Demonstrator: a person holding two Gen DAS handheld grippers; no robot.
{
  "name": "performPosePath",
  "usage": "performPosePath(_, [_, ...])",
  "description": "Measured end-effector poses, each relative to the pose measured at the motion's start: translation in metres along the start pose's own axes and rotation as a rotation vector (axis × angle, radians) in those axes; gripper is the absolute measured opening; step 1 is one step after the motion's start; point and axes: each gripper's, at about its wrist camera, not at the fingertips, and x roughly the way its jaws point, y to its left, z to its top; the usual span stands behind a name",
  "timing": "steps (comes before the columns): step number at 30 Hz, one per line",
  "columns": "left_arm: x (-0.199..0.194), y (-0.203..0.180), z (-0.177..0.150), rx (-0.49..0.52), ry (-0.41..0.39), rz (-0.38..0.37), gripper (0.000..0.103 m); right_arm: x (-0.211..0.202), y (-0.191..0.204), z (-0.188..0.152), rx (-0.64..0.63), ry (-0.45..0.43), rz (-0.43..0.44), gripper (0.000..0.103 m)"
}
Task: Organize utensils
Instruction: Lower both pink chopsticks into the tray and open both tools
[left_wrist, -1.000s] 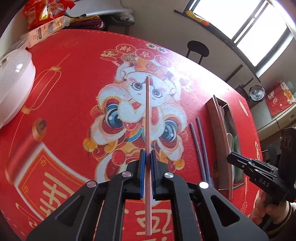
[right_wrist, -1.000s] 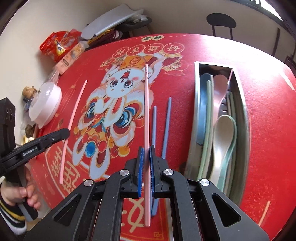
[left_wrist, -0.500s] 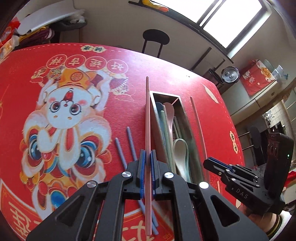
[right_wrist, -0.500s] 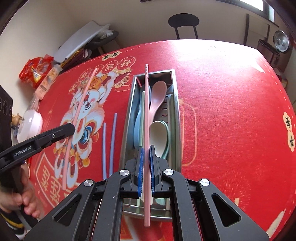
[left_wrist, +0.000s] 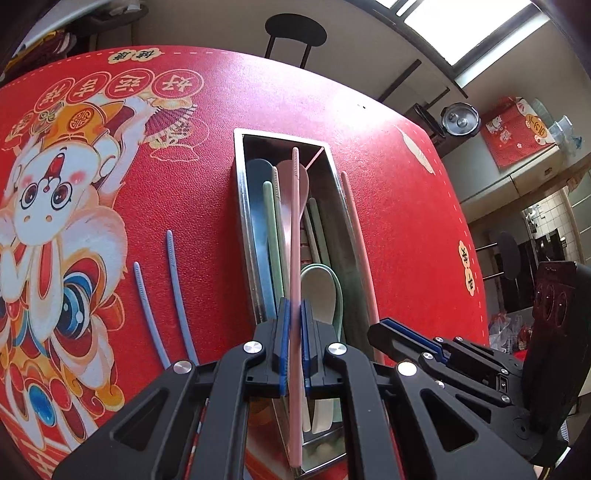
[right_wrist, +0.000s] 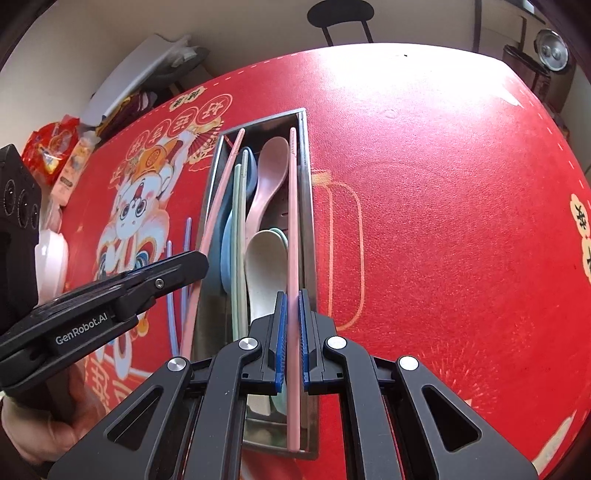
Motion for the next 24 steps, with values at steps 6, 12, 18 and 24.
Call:
performPosePath(6, [0.006, 0.0, 0.001, 0.001, 0.014, 0.005, 0.006, 0.006, 0.0, 0.002, 0.004, 0.004, 0.007, 0.006])
performPosePath(12, [0.002, 0.002, 0.001, -0.001, 0.001, 0.021, 0.006, 0.006, 0.001, 0.004, 0.009, 0.008, -0.001, 0.007])
performPosePath(18, [-0.021, 0.015, 0.001, 0.008, -0.062, 0.055, 0.05, -0.004, 0.001, 0.003, 0.03, -0.015, -0.013, 0.008])
performPosePath(24, [-0.046, 0.049, -0.008, 0.017, -0.101, 0.133, 0.075, -0.017, 0.008, -0.006, 0.023, -0.036, -0.006, 0.008])
